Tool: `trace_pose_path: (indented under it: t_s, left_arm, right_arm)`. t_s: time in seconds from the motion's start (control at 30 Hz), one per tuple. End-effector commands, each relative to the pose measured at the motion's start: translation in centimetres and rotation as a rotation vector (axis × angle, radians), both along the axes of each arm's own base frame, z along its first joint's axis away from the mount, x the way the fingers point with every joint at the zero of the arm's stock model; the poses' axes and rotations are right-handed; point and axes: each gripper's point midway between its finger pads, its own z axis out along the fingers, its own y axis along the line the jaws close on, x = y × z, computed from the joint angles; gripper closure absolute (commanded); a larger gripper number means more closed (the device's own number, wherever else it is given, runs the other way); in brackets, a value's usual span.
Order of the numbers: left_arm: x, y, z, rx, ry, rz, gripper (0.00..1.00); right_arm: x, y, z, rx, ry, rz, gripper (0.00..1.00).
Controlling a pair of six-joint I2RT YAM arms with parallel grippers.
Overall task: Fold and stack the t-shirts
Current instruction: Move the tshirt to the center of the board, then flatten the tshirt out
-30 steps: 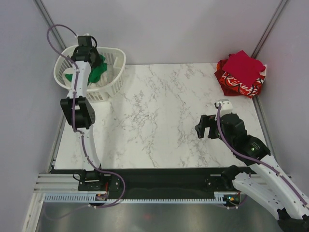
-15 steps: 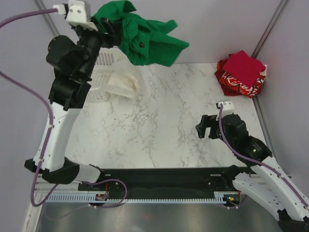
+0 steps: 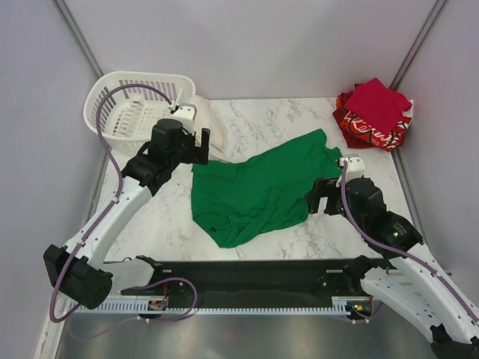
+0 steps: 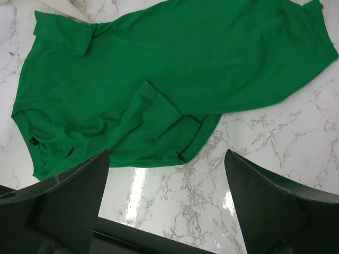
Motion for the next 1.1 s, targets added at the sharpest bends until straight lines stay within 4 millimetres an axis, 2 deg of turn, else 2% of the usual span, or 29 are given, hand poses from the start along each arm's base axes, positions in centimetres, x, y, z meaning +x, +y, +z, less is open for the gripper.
trace_pose_path:
  t_s: [0.0,0.03,0.1,0.2,0.23,0.27,0.3,0.33,0.37,0.4,0.43,0.47,0.5,0.53,0.57,0.6,0.67,0.77,0.8,0.83,0.93,0.97,1.03,1.07]
  left_arm:
    - [-0.7,-0.1,-3.4,-0.008,0.126,0.027,0.0]
    - [-0.2,0.1,-4.6,0.005,0.153,0.06,0.0]
    - [0.9,0.8,-5.3,0.033,0.163,0.12,0.0]
    - [3.7,0.4,-6.7,0.072,0.199,0.156,0.0]
    - [5.3,-0.2,-8.0,0.089,0.23,0.16,0.0]
    - [6.1,-0.4,-8.4,0.093,0.239,0.164,0.0]
    - [7.2,0.3,-9.0,0.12,0.24,0.224,0.0]
    - [8.3,0.0,-8.3,0.092,0.228,0.232,0.0]
    - [9.3,-0.4,-10.4,0.1,0.267,0.238,0.0]
    - [10.1,-0.4,-10.7,0.093,0.272,0.249,0.0]
    - [11.2,-0.9,-10.0,0.076,0.254,0.253,0.0]
    - [11.9,-1.0,-10.4,0.082,0.257,0.261,0.0]
    - [12.7,-1.1,-12.0,0.105,0.279,0.275,0.0]
    - [13.8,-1.1,-11.4,0.1,0.257,0.295,0.0]
    - [14.3,-0.7,-11.5,0.12,0.249,0.323,0.0]
    - [14.9,-0.6,-12.8,0.143,0.261,0.343,0.0]
    - [16.1,0.1,-12.3,0.165,0.231,0.392,0.0]
    - [18.1,0.4,-13.3,0.213,0.22,0.418,0.04]
    - [19.1,0.2,-12.7,0.206,0.203,0.415,0.17]
    - [19.7,0.1,-14.2,0.231,0.223,0.398,0.23]
    - [21.3,-0.5,-14.1,0.244,0.208,0.369,0.85]
    - [21.6,-0.7,-13.6,0.24,0.197,0.365,0.98]
    - [22.1,-1.0,-11.2,0.212,0.152,0.356,0.98]
    - [22.2,-0.9,-8.9,0.188,0.114,0.359,0.98]
  right_arm:
    - [0.2,-0.3,0.9,0.009,-0.021,-0.023,0.02]
    - [0.1,-0.3,0.8,0.009,-0.018,-0.024,0.02]
    - [0.2,-0.3,0.8,0.008,-0.019,-0.027,0.02]
    - [0.2,-0.2,0.7,0.01,-0.015,-0.025,0.02]
    - [0.1,-0.3,0.7,0.009,-0.015,-0.024,0.02]
    - [0.2,-0.3,0.7,0.009,-0.015,-0.026,0.02]
    - [0.1,-0.3,0.7,0.009,-0.015,-0.023,0.02]
    - [0.0,-0.3,0.8,0.012,-0.018,-0.022,0.02]
    - [0.0,-0.3,0.8,0.012,-0.018,-0.022,0.02]
    - [0.0,-0.3,0.8,0.013,-0.02,-0.023,0.02]
    - [0.0,-0.3,0.8,0.013,-0.021,-0.021,0.02]
    - [0.0,-0.3,0.8,0.015,-0.019,-0.023,0.02]
    - [0.0,-0.3,0.8,0.015,-0.02,-0.022,0.02]
    - [0.0,-0.3,0.8,0.015,-0.022,-0.022,0.02]
    - [0.0,-0.3,0.8,0.013,-0.02,-0.022,0.02]
    - [0.0,-0.2,0.6,0.013,-0.015,-0.02,0.02]
    - [0.1,-0.1,0.5,0.007,-0.009,-0.017,0.02]
    - [0.2,-0.1,0.3,0.006,-0.004,-0.016,0.02]
    - [0.2,-0.1,0.3,0.004,-0.005,-0.017,0.02]
    - [0.2,-0.1,0.3,0.004,-0.004,-0.017,0.02]
    - [0.2,-0.1,0.2,0.0,0.001,-0.02,0.02]
    - [0.3,-0.1,0.2,0.0,0.001,-0.02,0.02]
    - [0.2,-0.1,0.2,0.001,0.002,-0.019,0.02]
    - [0.2,-0.1,0.1,0.001,0.002,-0.019,0.02]
